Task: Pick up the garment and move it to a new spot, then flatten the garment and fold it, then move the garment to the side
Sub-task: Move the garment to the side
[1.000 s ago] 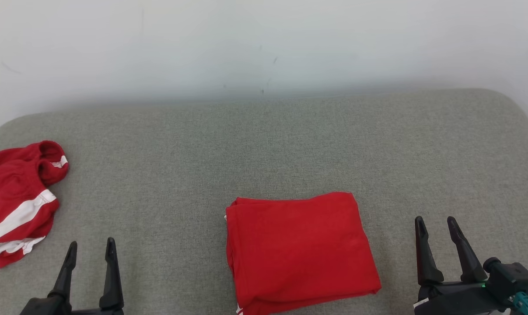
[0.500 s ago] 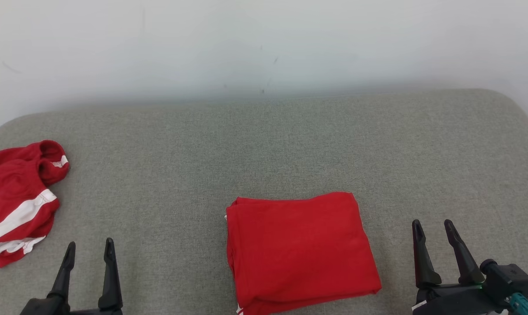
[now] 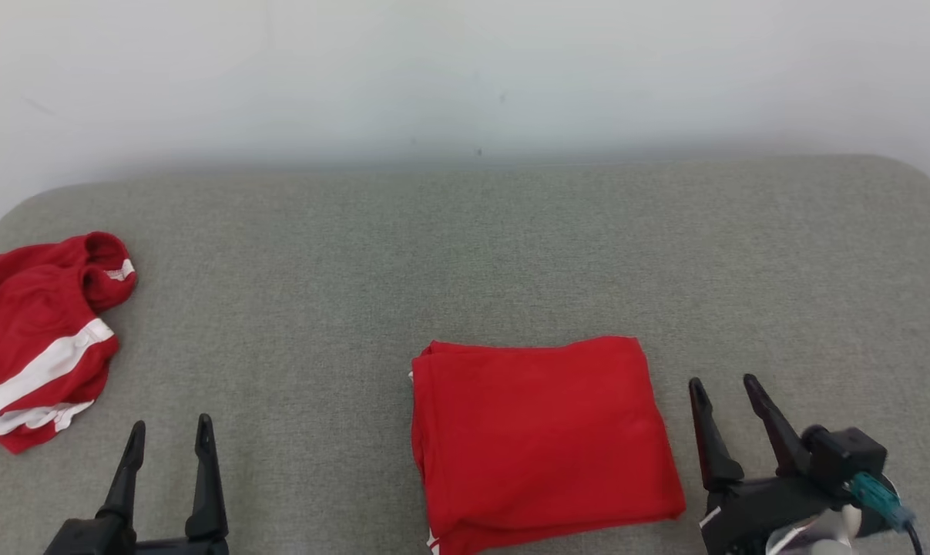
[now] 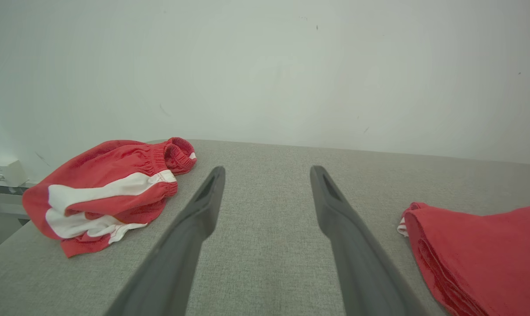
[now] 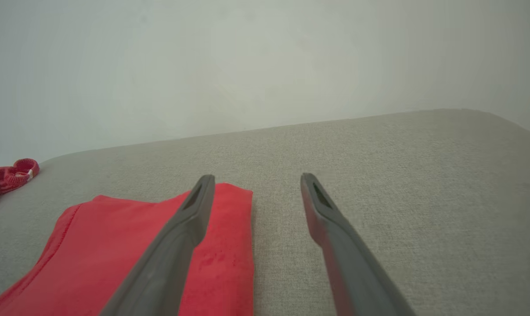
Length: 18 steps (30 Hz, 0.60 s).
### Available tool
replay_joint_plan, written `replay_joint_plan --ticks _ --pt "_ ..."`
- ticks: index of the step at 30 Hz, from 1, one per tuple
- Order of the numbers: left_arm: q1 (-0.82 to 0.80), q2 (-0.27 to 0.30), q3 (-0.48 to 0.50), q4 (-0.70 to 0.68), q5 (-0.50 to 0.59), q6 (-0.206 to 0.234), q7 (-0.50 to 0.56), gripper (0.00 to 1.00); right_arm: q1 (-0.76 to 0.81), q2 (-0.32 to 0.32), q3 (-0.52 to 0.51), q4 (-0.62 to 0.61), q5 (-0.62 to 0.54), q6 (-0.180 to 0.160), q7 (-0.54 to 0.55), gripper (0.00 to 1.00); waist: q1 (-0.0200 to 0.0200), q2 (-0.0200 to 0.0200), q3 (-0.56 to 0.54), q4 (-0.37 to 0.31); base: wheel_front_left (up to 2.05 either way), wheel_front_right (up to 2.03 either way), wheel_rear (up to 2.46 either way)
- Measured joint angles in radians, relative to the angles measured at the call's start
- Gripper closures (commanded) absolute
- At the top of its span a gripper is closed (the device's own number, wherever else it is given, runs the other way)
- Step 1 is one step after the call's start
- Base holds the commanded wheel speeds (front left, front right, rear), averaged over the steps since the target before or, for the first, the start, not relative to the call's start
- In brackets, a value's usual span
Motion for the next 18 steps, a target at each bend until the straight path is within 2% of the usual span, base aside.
replay_joint_plan --ticks 8,18 --pt "-0.026 -0.007 -0.021 0.014 0.002 -0.001 0.0 0.0 -0.106 -0.008 0.038 0.192 0.0 0.0 0.049 0.0 0.0001 0.0 0.02 0.044 0.0 0.0 0.0" --pt "-0.045 -0.011 -0.032 0.021 0.002 -0.005 0.0 0.0 -0.182 -0.006 0.067 0.391 0.017 0.0 0.055 0.0 0.0001 0.0 0.043 0.085 0.0 0.0 0.0"
